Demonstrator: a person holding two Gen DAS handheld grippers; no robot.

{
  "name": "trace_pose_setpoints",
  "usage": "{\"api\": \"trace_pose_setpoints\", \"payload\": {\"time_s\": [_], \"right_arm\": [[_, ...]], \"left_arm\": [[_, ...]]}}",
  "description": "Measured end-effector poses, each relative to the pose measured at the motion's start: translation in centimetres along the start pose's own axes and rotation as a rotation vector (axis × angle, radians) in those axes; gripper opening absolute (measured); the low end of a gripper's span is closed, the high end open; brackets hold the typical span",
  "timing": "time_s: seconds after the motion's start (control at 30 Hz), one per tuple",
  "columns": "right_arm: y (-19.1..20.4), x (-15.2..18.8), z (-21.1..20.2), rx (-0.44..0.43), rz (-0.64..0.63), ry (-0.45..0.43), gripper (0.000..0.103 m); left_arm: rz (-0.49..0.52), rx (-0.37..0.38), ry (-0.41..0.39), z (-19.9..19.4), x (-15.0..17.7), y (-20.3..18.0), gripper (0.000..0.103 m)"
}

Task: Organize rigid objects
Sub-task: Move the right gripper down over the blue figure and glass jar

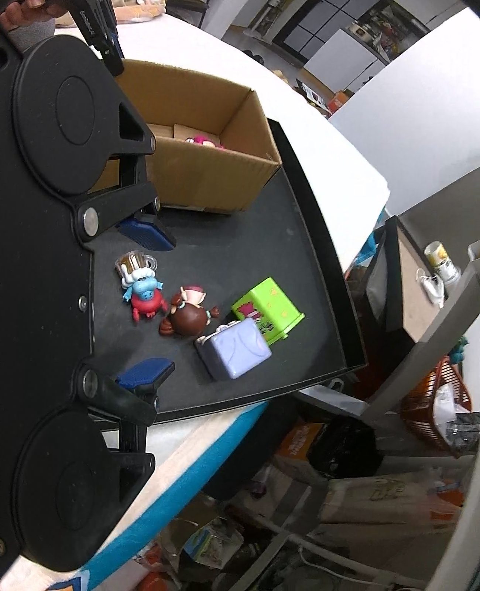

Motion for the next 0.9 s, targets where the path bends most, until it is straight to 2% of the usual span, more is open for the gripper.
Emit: {"api": "trace_pose_setpoints", "payload": {"time_s": [0.3,0.4,0.57,0.9], "right_arm": [[0.0,0.1,3.1,0.002,0.002,0.108,0.064],[0.6,0.1,3.8,0.009,-0.027,0.128,0.073],[1.2,0.0,5.2,0.018,-0.055,0.164,0.081],[2.9,0.5,7.8,0.079,-0.187,0.235,0.082]], "left_arm": [[-0.01,0.015,0.001,0.1,0.0,0.3,0.009],[-0.013,0.018,0.002,0.1,0.1,0.4,0.009],[-0.012,0.022,0.004,0.2,0.0,0.5,0.009],[-0.015,0.03,0.011,0.5,0.0,0.5,0.009]]}}
Point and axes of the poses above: each gripper's, at about its wrist camera, not at the fingertips, and z roughly the way its jaws point, y to its left, x to its underside, the point moved 1 cm from there along z, roughly the way its jaws point, and after that the axes turned 11 degrees about -x, right-handed, at the moved point
